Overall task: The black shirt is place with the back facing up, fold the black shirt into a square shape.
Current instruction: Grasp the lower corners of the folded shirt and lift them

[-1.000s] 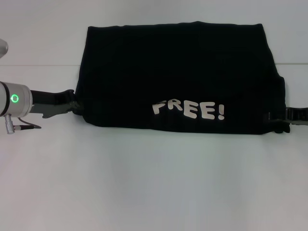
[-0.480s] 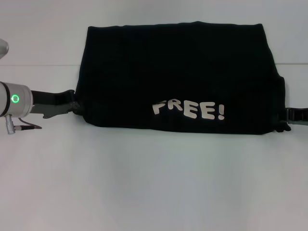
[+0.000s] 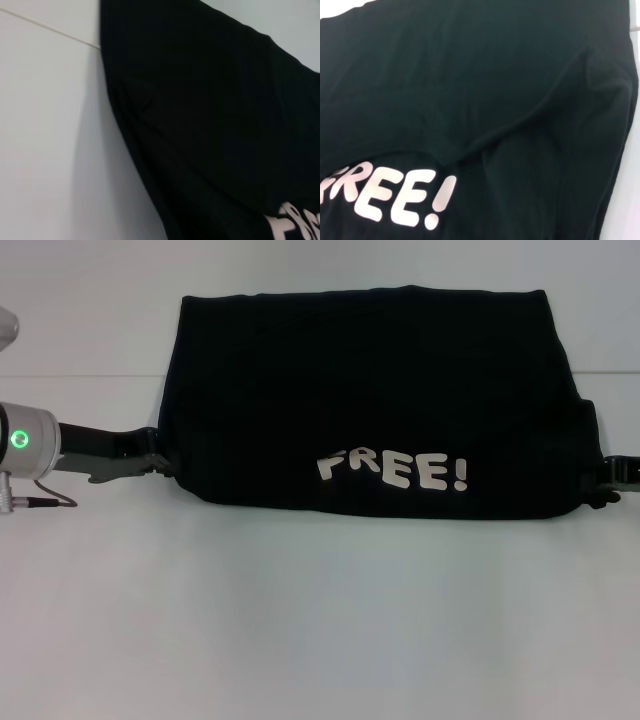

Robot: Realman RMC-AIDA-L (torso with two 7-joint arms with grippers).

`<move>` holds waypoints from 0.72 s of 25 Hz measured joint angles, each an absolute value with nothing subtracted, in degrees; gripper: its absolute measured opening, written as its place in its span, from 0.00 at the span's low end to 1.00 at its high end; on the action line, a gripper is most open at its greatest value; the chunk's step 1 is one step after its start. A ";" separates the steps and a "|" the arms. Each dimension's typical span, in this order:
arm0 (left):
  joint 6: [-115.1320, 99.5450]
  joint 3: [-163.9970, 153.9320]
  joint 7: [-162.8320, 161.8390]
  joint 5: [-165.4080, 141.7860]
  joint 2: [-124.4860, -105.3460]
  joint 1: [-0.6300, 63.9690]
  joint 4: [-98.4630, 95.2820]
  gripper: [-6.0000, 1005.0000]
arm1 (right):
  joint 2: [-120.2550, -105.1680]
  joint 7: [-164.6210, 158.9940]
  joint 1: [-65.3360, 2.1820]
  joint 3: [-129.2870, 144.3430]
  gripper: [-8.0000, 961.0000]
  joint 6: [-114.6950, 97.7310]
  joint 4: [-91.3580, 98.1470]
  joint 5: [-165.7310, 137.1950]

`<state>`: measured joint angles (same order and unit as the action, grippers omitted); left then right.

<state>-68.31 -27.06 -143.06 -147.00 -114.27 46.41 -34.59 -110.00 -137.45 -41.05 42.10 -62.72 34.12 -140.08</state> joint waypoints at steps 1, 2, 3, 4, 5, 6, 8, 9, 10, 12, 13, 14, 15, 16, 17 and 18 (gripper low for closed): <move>-70.05 -27.14 -142.76 -147.08 -114.18 46.40 -35.42 0.03 | -109.73 -137.48 -41.10 42.10 0.07 -63.27 34.12 -140.06; -71.18 -27.35 -142.57 -147.26 -114.12 46.40 -35.97 0.03 | -109.40 -137.52 -41.15 42.10 0.07 -63.72 34.13 -140.04; -72.27 -27.63 -142.40 -147.53 -114.09 46.40 -36.46 0.03 | -108.97 -137.57 -41.18 42.10 0.07 -64.49 34.13 -140.03; -73.47 -28.10 -142.34 -148.07 -114.04 46.40 -36.99 0.03 | -108.62 -137.61 -41.20 42.10 0.07 -65.27 34.17 -140.03; -74.49 -28.48 -142.30 -148.64 -114.00 46.42 -37.41 0.03 | -108.15 -137.65 -41.21 42.08 0.07 -66.41 34.28 -140.05; -75.62 -28.89 -142.27 -149.39 -113.99 46.48 -37.81 0.03 | -107.81 -137.83 -41.20 42.06 0.07 -67.32 34.60 -140.10; -77.90 -29.37 -142.11 -150.61 -113.94 46.64 -38.77 0.03 | -107.17 -138.31 -40.99 42.02 0.07 -69.39 35.53 -140.27; -79.64 -29.63 -141.86 -151.22 -113.93 46.68 -39.53 0.03 | -106.90 -138.64 -40.74 42.00 0.07 -70.36 36.19 -140.34; -80.89 -29.64 -141.46 -151.43 -113.91 46.68 -40.12 0.03 | -106.62 -138.90 -40.39 41.92 0.07 -71.42 36.85 -140.40; -84.06 -29.67 -140.22 -151.54 -113.79 46.51 -41.42 0.03 | -106.07 -139.17 -39.92 41.62 0.07 -73.36 37.54 -140.42; -85.40 -29.67 -139.61 -151.56 -113.70 46.42 -41.88 0.03 | -105.80 -139.20 -39.72 41.48 0.07 -74.33 37.69 -140.42; -87.08 -29.68 -138.90 -151.65 -113.54 46.32 -42.41 0.03 | -105.48 -139.30 -39.56 41.34 0.07 -75.43 37.73 -140.49; -88.06 -29.68 -138.54 -151.80 -113.42 46.27 -42.68 0.03 | -105.12 -139.47 -39.37 41.29 0.07 -76.92 37.75 -140.76; -89.37 -29.67 -138.12 -152.20 -113.26 46.23 -42.98 0.03 | -104.96 -139.56 -39.29 41.30 0.07 -77.68 37.76 -140.90; -90.68 -29.67 -137.74 -152.84 -113.14 46.19 -43.22 0.03 | -104.78 -139.66 -39.11 41.28 0.07 -78.84 37.81 -141.26; -91.51 -29.67 -137.56 -153.50 -113.08 46.19 -43.43 0.03 | -104.67 -139.70 -38.92 41.19 0.07 -80.15 37.85 -141.61</move>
<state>-91.51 -29.67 -137.56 -153.50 -113.08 46.19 -43.43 -104.67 -139.70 -38.92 41.19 -80.15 37.85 -141.61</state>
